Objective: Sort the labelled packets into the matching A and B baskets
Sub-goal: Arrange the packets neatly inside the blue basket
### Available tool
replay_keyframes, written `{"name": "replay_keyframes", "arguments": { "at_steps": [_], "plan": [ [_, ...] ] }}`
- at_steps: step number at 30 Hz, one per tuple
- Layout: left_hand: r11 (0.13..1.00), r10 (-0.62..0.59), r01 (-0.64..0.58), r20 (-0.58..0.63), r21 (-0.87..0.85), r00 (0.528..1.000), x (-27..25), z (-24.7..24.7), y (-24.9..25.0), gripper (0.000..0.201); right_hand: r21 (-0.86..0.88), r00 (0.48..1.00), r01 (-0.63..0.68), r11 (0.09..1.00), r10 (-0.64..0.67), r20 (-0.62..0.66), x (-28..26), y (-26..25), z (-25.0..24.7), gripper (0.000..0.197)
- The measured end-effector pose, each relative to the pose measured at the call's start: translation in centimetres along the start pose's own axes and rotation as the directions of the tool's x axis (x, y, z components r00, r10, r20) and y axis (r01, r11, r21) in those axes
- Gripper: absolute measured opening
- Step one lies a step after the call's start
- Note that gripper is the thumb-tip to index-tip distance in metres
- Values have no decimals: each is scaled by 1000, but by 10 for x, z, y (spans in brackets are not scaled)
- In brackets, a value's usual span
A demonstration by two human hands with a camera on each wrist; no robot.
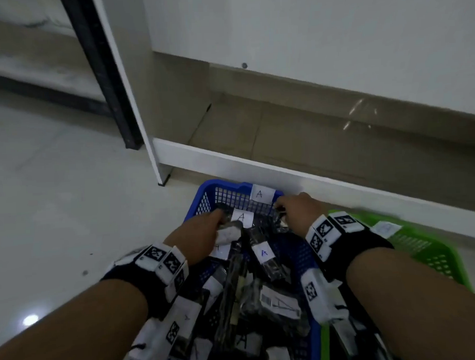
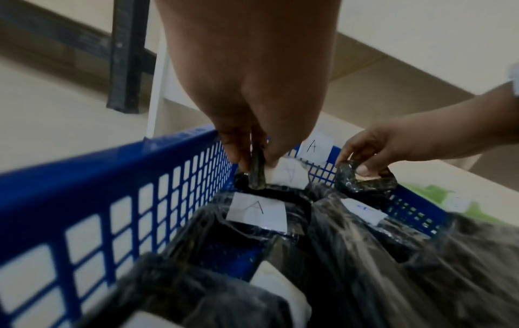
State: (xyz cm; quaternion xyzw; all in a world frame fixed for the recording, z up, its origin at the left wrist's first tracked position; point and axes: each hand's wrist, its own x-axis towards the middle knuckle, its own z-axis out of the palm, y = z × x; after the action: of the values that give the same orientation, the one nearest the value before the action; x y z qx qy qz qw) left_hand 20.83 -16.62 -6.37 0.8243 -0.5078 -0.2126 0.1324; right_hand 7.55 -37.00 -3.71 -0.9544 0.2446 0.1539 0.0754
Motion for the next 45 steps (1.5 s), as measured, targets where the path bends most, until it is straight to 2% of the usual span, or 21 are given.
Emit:
{"name": "replay_keyframes", "arguments": {
  "at_steps": [3,6,9,14,17,19,21,23,25,27,30,33,36,39,40,41,43,45],
  "plan": [
    [997,-70,71,39,-7,997,7,-4,12,25,145,1000,2,989,-3,9,-6,5,11,31],
    [996,-66,58,120,72,991,18,-20,13,30,181,999,-3,984,11,-45,-10,2,25,32],
    [994,-53,47,58,101,997,26,-33,8,32,125,999,11,992,-7,-38,-6,1,33,32],
    [992,16,-14,-13,129,1000,46,-35,-10,30,181,998,-4,983,15,-56,-10,2,33,44],
    [983,27,-28,8,184,1000,58,-33,-12,27,80,971,22,997,-2,-238,-27,2,41,43],
    [970,46,-58,53,236,997,63,-33,-8,28,-71,961,36,997,-54,-272,-32,1,42,42],
    [952,75,-96,79,291,994,67,-32,-6,28,-145,948,74,987,-114,-297,-32,0,42,46],
    [929,94,-125,104,348,990,71,-29,-7,31,-160,959,112,981,-149,-241,-30,1,39,40],
    [923,106,-140,113,358,988,73,-27,-7,35,-111,979,82,990,-101,-175,-30,6,40,33],
    [928,131,-151,81,340,988,72,-26,-9,38,-142,992,35,989,-52,-119,-30,7,45,44],
    [893,228,-217,19,394,974,69,-27,-13,43,-187,995,-31,982,13,-96,-28,1,45,48],
    [861,279,-265,33,434,960,63,-28,-19,43,-255,994,-65,965,40,-102,-25,-6,40,39],
    [844,266,-270,76,464,961,56,-25,-27,45,-205,990,-111,972,90,-111,-27,-13,32,40],
    [826,266,-271,82,494,960,51,-20,-26,51,31,960,-28,999,36,-277,-34,-27,23,25],
    [822,264,-267,79,503,961,51,-20,-24,51,109,960,-4,994,35,-277,-36,-33,19,21],
    [822,259,-260,74,507,963,51,-21,-22,50,135,975,-2,991,32,-219,-39,-38,16,22],
    [822,275,-260,46,507,960,51,-23,-19,47,49,999,3,999,0,-52,-43,-48,13,31],
    [809,326,-291,22,510,945,48,-25,-14,41,-30,998,13,999,-11,58,-44,-53,17,46]
  ]
}}
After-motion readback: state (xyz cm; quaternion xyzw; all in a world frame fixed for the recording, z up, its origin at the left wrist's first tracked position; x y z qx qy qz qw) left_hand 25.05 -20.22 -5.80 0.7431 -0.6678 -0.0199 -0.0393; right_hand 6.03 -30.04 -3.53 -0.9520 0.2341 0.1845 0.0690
